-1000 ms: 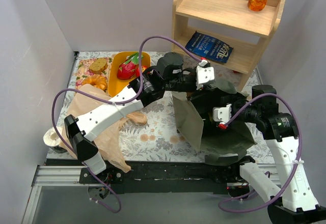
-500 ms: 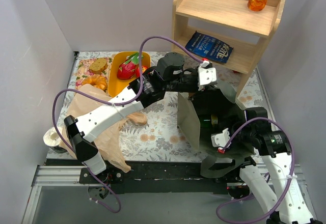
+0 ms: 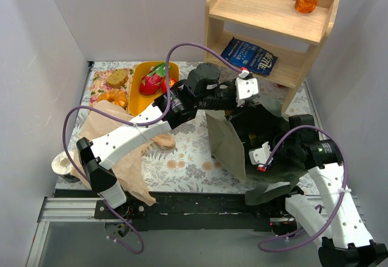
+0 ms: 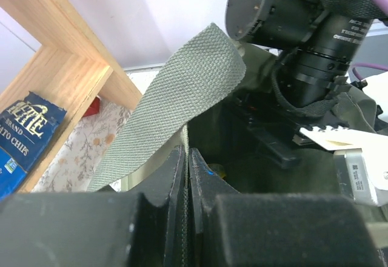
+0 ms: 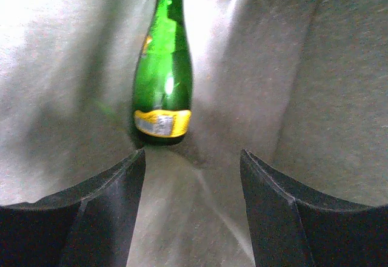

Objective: Untie the knot of the grocery bags and take out the mixed food

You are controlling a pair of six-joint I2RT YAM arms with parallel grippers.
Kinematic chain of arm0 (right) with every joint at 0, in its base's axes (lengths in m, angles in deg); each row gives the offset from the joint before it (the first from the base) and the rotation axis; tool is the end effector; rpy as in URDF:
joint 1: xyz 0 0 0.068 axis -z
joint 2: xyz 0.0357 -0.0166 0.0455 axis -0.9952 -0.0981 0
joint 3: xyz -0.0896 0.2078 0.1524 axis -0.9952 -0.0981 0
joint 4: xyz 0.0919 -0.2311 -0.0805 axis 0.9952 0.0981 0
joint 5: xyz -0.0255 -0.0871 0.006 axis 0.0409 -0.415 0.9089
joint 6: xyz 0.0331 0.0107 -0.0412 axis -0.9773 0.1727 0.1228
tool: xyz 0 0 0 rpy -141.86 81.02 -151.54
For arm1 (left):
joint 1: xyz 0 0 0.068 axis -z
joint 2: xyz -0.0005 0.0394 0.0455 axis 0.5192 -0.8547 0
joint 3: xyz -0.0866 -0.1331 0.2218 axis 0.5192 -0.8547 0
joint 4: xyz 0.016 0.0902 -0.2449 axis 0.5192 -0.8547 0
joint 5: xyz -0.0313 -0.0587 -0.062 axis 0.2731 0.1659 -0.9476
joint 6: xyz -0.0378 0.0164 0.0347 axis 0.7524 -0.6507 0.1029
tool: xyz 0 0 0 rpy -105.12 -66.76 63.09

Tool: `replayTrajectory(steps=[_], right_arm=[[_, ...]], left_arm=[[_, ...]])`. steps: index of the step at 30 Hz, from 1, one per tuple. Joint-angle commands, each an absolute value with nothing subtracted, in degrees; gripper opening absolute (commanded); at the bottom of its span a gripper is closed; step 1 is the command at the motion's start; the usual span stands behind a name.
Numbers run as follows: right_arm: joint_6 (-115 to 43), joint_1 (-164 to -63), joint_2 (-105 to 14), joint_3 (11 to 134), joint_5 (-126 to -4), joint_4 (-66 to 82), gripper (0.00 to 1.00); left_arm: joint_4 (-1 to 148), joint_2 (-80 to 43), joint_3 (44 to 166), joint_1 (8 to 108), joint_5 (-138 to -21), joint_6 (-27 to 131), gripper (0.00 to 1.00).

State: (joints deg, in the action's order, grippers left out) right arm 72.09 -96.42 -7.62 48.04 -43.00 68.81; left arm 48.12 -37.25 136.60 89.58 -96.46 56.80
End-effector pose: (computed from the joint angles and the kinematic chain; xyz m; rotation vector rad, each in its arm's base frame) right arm 0.1173 0.0432 0.3031 -2.0608 1.1055 -0.1051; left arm 0.1843 -0.3272 0.4507 1.0236 1.7167 -1.2870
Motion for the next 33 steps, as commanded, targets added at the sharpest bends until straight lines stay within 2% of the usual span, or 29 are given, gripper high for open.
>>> replayTrajectory(steps=[1,10,14,18,22,24,28,29,33], right_arm=[[72.79,-97.89,-11.24,49.07,-39.04,65.66,0.71],[62.96,-111.07,-14.05,42.4,-41.66,55.46,0.7],[63.29,-112.23,-14.67,39.05,-42.81,52.65,0.7],[62.95,-113.8,-14.41,37.91,-42.28,50.46,0.76],[57.16,-118.02,-14.32,36.86,-43.42,47.3,0.78],[52.26,-121.61,-13.79,34.49,-45.7,45.01,0.78],[38.19,-125.24,-10.45,27.19,-57.2,28.42,0.78],[36.77,-125.24,-10.8,26.75,-62.53,25.08,0.78],[39.03,-125.24,-10.55,25.52,-67.94,22.59,0.78]], left_arm=[[57.06,-32.13,137.32,90.6,-99.69,57.88,0.0],[57.85,-32.66,137.14,90.6,-97.93,58.94,0.0],[57.85,-32.92,136.96,90.51,-96.7,57.89,0.0],[57.59,-33.54,136.88,90.51,-95.82,56.04,0.0],[57.5,-33.63,136.88,90.6,-96.26,53.76,0.0],[57.85,-33.54,136.97,90.6,-96.35,54.02,0.0],[59.34,-32.75,135.74,90.69,-96.87,54.46,0.0],[59.43,-32.49,135.47,90.95,-96.7,54.46,0.0],[59.35,-30.64,132.32,90.95,-96.43,54.11,0.0]])
